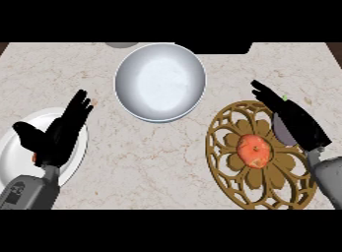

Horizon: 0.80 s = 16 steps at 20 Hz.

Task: Pick the squash from the placemat and place it in the bowl

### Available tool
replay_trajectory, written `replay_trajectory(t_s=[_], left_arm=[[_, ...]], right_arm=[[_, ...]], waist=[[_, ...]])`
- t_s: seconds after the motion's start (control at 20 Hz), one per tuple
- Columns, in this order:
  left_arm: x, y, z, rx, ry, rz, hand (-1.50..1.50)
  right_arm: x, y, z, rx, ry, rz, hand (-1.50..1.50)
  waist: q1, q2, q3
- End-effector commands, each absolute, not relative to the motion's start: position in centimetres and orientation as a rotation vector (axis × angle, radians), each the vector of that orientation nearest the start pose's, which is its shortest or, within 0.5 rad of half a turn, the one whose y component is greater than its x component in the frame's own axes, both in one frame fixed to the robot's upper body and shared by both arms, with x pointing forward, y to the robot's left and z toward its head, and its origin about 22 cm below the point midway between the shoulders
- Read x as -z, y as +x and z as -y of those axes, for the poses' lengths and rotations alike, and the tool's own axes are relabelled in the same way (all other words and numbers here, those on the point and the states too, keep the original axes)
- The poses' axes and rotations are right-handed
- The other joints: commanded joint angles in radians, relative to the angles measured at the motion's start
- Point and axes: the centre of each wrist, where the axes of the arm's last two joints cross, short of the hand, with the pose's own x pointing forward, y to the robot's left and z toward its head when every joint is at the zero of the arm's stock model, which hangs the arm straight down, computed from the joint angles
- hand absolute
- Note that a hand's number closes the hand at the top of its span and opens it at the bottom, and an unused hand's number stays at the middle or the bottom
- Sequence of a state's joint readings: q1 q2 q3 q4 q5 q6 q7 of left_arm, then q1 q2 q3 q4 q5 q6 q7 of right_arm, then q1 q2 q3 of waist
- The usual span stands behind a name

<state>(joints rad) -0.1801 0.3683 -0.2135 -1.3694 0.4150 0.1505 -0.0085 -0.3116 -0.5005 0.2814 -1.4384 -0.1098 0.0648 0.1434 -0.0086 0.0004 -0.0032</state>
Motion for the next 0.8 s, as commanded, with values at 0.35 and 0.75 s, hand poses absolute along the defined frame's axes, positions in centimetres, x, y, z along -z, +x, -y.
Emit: replay_trajectory(t_s=[0.35, 0.75], left_arm=[[-6.9, 30.2, -31.4, -0.031, 0.246, 1.752, 0.0], [-7.3, 30.2, -34.0, -0.055, 0.253, 1.767, 0.0]], right_arm=[[-12.6, 27.3, 17.1, -0.754, 0.096, 2.014, -1.5], [-9.7, 17.6, 16.2, -0.745, 0.08, 2.164, -1.5]], waist=[[-0.016, -0.029, 0.003], [-0.01, -0.004, 0.003]])
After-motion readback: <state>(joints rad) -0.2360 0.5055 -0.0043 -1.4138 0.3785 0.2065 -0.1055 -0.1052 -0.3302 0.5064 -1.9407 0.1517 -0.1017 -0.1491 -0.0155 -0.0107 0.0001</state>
